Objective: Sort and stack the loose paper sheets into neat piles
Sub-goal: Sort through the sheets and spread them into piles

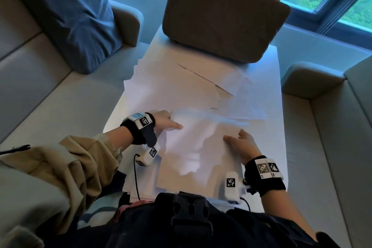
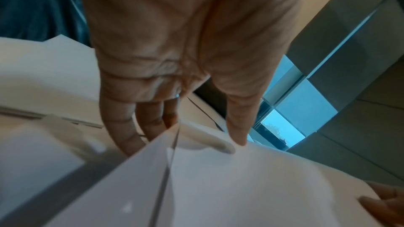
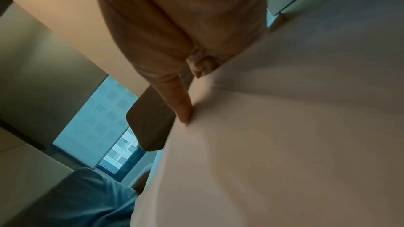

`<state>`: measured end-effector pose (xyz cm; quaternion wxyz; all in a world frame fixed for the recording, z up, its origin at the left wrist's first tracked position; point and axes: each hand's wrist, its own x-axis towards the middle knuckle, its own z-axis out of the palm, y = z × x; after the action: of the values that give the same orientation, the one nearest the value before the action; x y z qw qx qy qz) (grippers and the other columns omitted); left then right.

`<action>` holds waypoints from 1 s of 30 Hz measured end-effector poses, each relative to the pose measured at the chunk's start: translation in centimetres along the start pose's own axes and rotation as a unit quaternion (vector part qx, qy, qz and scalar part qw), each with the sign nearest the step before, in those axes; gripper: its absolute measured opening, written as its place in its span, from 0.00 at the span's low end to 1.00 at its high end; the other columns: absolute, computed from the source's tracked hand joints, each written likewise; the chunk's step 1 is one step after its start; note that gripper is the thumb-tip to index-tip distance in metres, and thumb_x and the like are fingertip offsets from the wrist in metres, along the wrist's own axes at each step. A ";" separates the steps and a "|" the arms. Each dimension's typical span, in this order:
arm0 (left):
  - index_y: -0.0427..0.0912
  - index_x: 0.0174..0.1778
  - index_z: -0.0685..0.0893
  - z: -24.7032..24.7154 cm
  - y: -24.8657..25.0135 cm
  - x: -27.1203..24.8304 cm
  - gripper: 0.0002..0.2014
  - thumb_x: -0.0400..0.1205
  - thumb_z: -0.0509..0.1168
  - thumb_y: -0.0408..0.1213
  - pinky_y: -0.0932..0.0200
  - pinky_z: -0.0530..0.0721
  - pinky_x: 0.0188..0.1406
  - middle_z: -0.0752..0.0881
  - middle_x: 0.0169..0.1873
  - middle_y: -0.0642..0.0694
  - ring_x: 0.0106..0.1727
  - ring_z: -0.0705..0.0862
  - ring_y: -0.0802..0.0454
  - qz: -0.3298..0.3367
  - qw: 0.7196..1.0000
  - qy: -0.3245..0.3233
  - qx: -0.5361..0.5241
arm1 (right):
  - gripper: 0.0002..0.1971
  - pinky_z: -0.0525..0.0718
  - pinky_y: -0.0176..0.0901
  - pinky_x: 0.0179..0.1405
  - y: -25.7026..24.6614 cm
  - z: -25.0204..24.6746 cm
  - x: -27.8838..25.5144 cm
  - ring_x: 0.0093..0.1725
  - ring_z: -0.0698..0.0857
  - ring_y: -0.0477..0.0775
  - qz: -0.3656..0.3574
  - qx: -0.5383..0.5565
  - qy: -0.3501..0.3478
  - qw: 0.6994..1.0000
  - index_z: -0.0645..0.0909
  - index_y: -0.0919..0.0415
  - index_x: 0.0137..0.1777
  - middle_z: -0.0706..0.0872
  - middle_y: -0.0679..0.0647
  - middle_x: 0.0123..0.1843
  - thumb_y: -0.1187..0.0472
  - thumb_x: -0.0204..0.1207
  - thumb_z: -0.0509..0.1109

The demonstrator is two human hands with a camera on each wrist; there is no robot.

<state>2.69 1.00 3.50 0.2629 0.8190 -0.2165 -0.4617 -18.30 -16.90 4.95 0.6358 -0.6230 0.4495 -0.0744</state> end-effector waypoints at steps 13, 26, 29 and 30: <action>0.46 0.60 0.81 -3.8 5.0 -3.5 0.19 0.74 0.75 0.31 0.54 0.75 0.67 0.86 0.56 0.50 0.59 0.83 0.54 0.326 0.925 0.133 -0.138 | 0.48 0.82 0.49 0.61 -4.9 -4.4 0.5 0.67 0.80 0.59 -0.192 -0.021 0.173 0.966 0.62 0.65 0.74 0.76 0.60 0.68 0.65 0.57 0.86; 0.47 0.50 0.90 -5.8 9.5 -7.2 0.11 0.73 0.76 0.36 0.68 0.79 0.54 0.88 0.43 0.62 0.48 0.85 0.64 0.440 0.881 0.162 0.061 | 0.40 0.86 0.46 0.48 -8.3 -5.5 -0.5 0.50 0.87 0.49 -0.276 -0.140 0.013 0.951 0.79 0.58 0.62 0.89 0.50 0.52 0.61 0.46 0.90; 0.44 0.51 0.90 -6.2 8.6 -6.8 0.12 0.71 0.77 0.35 0.73 0.77 0.55 0.88 0.44 0.58 0.46 0.83 0.72 0.416 0.891 0.177 0.030 | 0.33 0.87 0.43 0.42 -7.0 -5.7 -0.8 0.42 0.89 0.49 -0.253 -0.050 -0.036 0.965 0.81 0.65 0.58 0.92 0.52 0.44 0.64 0.49 0.85; 0.43 0.51 0.90 -6.4 8.3 -6.7 0.13 0.71 0.78 0.34 0.75 0.77 0.55 0.88 0.44 0.57 0.45 0.82 0.75 0.411 0.893 0.182 0.026 | 0.30 0.87 0.41 0.41 -6.7 -5.7 -0.9 0.40 0.89 0.49 -0.251 -0.027 -0.046 0.967 0.82 0.66 0.55 0.92 0.51 0.42 0.65 0.50 0.84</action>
<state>4.11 0.07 15.82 0.4422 0.7336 -0.4939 -0.1495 -19.56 -21.87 12.17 0.5998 -0.7354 0.2510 -0.1907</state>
